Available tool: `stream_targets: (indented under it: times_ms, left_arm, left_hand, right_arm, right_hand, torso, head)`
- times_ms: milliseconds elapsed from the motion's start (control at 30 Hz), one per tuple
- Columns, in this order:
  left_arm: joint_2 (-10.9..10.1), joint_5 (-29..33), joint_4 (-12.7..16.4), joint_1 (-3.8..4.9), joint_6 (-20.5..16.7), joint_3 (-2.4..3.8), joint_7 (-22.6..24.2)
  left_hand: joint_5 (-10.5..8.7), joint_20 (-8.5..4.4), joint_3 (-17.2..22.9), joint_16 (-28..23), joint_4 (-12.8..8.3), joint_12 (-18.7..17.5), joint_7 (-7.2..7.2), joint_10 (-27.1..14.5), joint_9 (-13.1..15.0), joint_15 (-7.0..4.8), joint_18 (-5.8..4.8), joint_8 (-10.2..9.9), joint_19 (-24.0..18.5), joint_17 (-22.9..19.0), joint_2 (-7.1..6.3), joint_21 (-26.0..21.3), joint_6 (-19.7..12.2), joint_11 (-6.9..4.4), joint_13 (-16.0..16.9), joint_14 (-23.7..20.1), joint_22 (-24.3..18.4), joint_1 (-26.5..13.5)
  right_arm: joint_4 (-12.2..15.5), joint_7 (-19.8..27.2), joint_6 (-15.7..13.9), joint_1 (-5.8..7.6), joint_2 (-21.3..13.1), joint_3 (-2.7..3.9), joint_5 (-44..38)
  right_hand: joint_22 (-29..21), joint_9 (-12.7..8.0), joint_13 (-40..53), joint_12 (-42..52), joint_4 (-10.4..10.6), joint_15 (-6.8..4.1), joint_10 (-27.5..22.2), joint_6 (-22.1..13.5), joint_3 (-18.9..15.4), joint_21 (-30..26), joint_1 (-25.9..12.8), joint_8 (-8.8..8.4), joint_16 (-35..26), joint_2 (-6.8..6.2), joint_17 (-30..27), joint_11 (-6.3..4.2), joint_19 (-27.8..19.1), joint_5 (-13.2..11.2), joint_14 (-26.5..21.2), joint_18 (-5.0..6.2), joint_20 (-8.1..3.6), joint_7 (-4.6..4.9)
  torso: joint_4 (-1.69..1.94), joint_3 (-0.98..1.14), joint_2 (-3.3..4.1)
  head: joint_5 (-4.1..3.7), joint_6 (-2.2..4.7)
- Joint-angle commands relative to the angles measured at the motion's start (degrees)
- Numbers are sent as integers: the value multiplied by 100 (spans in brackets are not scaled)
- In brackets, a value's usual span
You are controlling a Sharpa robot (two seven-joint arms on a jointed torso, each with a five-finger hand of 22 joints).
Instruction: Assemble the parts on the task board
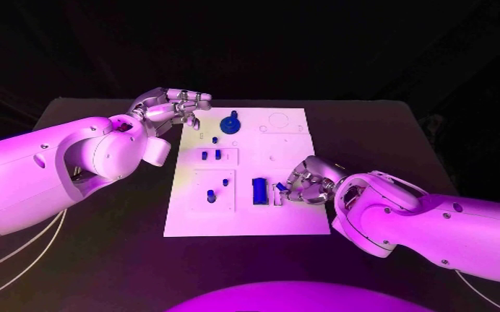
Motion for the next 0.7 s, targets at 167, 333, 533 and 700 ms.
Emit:
stream_targets:
  times_ms: [167, 333, 533, 700]
  left_arm:
    - [12, 24, 21, 3, 83, 4, 28]
    - [12, 24, 25, 3, 81, 3, 25]
    - [10, 24, 25, 3, 83, 3, 21]
    - [7, 24, 24, 3, 84, 3, 17]
  left_hand:
    - [-3, -6, -19, -33, -19, 24, 4, -29, -9, 0, 36, 33, 25, -7, 26, -22, -58, -5, 7, -37, -7, -13]
    - [-3, -6, -22, -32, -20, 24, 5, -34, -10, 0, 36, 32, 26, -8, 22, -23, -62, -3, 7, -37, -8, -14]
    - [-3, -6, -24, -32, -20, 24, 7, -38, -11, 1, 36, 32, 26, -8, 20, -24, -67, -2, 7, -37, -9, -16]
    - [-3, -6, -24, -32, -20, 24, 7, -38, -11, 1, 36, 32, 26, -8, 20, -24, -67, -2, 7, -37, -9, -16]
  right_arm:
    - [-143, 43, 287, -32, 153, -11, 336]
    - [-211, 2, 293, -42, 222, -16, 281]
    - [-261, -43, 267, -45, 256, -17, 194]
    - [-268, -50, 269, -46, 268, -17, 124]
  right_hand:
    - [1466, 97, 9, 30, 64, 1, 57, 122, -20, 16, -419, 68, 37, -50, 872, 3, 537, 333, 472, -49, -37, -20]
    - [1469, 108, 23, 44, 68, 4, 70, 143, -98, 26, -641, 74, 39, -37, 876, 6, 542, 312, 473, -51, -37, -20]
    - [1474, 126, 67, 97, 70, -1, 101, 183, -185, 43, -839, 96, 47, -12, 889, -2, 549, 294, 476, -55, -38, -31]
    - [1478, 145, 115, 156, 71, -9, 134, 218, -283, 57, -1009, 120, 53, 19, 900, -12, 555, 327, 478, -58, -44, -45]
  torso:
    - [2, -1, -3]
    - [8, 4, 1]
    - [8, 0, 1]
    - [5, 4, 1]
  head:
    - [-2, -4]
    - [2, -4]
    - [4, -11]
    - [10, -16]
